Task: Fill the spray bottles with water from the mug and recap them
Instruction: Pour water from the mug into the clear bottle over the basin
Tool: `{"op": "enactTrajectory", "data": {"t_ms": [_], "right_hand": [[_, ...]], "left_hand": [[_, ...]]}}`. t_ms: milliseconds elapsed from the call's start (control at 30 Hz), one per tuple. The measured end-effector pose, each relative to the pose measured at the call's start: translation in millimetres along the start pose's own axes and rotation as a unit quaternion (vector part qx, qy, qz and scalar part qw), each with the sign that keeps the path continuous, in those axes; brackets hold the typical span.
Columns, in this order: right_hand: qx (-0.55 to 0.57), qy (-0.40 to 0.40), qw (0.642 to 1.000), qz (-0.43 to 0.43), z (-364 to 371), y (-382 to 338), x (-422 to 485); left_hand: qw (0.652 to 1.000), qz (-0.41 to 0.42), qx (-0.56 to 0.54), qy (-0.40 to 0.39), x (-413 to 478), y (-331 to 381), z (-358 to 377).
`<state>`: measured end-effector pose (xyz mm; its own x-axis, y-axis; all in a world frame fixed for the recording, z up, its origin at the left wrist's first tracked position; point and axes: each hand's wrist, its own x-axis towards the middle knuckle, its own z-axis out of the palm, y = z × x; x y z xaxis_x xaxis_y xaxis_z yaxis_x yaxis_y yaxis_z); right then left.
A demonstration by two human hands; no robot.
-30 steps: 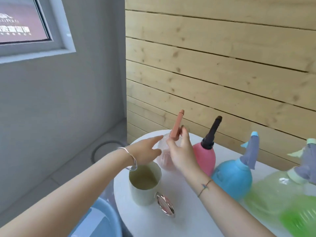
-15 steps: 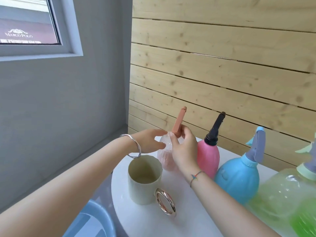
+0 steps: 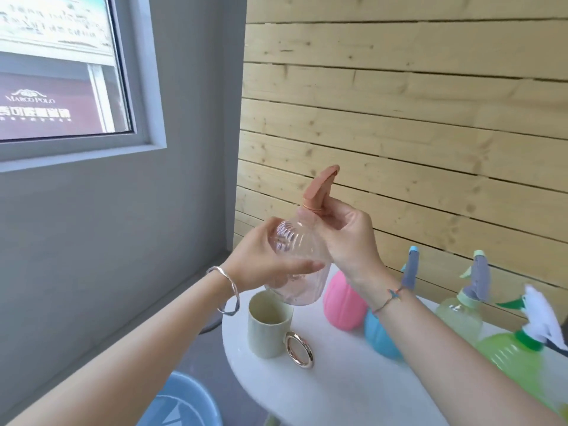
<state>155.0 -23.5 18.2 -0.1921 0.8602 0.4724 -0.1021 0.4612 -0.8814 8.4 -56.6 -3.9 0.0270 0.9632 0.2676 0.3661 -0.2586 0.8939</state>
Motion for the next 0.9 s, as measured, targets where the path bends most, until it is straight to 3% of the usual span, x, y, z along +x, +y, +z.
{"op": "enactTrajectory", "data": {"t_ms": [67, 167, 300, 400, 467, 600, 700, 767, 833, 900], "right_hand": [[0.057, -0.066, 0.995, 0.052, -9, -18, -10], [0.133, -0.119, 0.980, 0.093, -18, -39, -29], [0.142, -0.030, 0.988, 0.048, -16, -51, -47], [0.143, 0.022, 0.989, 0.040, -19, -61, -53], [0.151, -0.001, 0.987, 0.050, -26, -70, -56], [0.200, -0.058, 0.975, 0.072, -37, -84, -64], [0.166, 0.010, 0.984, 0.058, -38, -84, -70], [0.151, 0.046, 0.986, 0.048, -40, -87, -73], [0.148, 0.038, 0.987, 0.046, -44, -91, -74], [0.161, -0.005, 0.985, 0.055, -48, -95, -78]], "left_hand": [[0.993, -0.010, -0.064, -0.098, -15, 7, -9], [0.946, -0.067, -0.211, -0.235, -35, 11, -15], [0.967, -0.101, -0.162, -0.169, -56, 26, 2], [0.977, -0.057, -0.170, -0.113, -66, 41, 14], [0.971, -0.064, -0.199, -0.118, -68, 46, 17], [0.918, -0.140, -0.320, -0.190, -75, 53, 19], [0.957, -0.118, -0.223, -0.143, -79, 62, 31], [0.977, -0.060, -0.178, -0.099, -82, 66, 37], [0.978, -0.057, -0.176, -0.102, -82, 68, 38], [0.954, -0.106, -0.231, -0.159, -85, 69, 37]]}}
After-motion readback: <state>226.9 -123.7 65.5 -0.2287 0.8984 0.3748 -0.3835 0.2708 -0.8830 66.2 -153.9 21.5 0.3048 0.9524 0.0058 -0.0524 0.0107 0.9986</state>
